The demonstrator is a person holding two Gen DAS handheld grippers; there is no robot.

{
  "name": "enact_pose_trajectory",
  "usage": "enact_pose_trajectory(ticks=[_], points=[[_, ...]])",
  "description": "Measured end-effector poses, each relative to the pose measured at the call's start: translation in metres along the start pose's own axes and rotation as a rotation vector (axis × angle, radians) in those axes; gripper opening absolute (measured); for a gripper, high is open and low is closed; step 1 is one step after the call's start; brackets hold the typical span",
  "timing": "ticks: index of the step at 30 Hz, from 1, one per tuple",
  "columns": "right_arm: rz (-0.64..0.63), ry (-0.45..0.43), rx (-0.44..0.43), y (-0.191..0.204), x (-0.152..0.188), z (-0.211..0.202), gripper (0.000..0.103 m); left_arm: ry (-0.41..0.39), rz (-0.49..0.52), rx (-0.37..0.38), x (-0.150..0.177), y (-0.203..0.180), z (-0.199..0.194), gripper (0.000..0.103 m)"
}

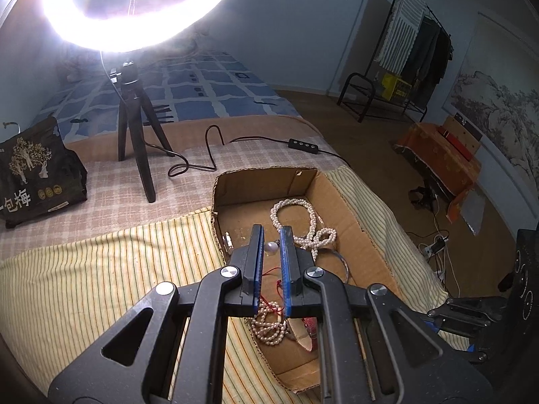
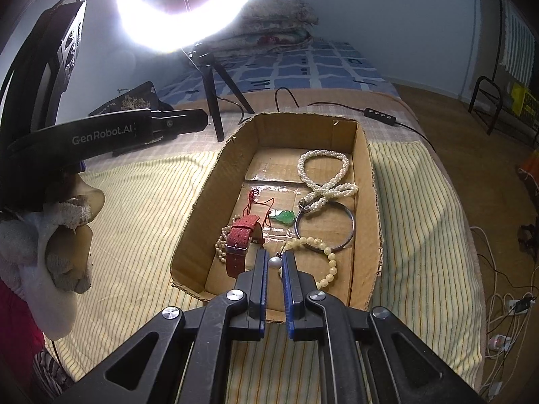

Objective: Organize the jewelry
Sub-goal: 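Carry the earring in the left tool into the box while the right tool carries its earring there, then open both tools to drop the pearl earrings into the box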

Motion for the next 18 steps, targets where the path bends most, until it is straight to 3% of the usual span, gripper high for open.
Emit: enact_pose_trajectory(ticks=[2, 4, 9, 13, 18], points=[[0.001, 0.000, -0.003, -0.0001, -0.0004, 0.0006, 0.008, -0.002, 0.006, -0.001, 0.0000, -0.0018, -0.0007, 0.008], [0.001, -0.001, -0.002, 0.0002, 0.0001, 0.0010, 0.021, -0.007, 0.011, -0.004, -0.0004, -0.0035, -0.0015, 0.008], [-0.008, -0.008, 0.006, 0.0028, 0.0008, -0.0007, 0.031, 0.003, 0.016, -0.005, -0.0010, -0.0057, -0.0021, 0.008], [-0.015, -0.022, 0.031, 0.0046, 0.0009, -0.0026, 0.071, -0.013, 0.020, -0.015, -0.0011, -0.0060, -0.0052, 0.038], [-0.018, -0.037, 0.046, 0.0059, -0.0002, -0.0051, 0.085, -0.028, 0.030, -0.025, -0.0024, -0.0069, -0.0103, 0.039]])
Point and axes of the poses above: each gripper's, at about its wrist camera, not at the fingertips, and z roughly the way its jaws point, y to its left, x to its underside, the point moved 2 cm from there along z, roughly the way its jaws point, and after that the axes turned 3 degrees about x, right-handed, at the moved point
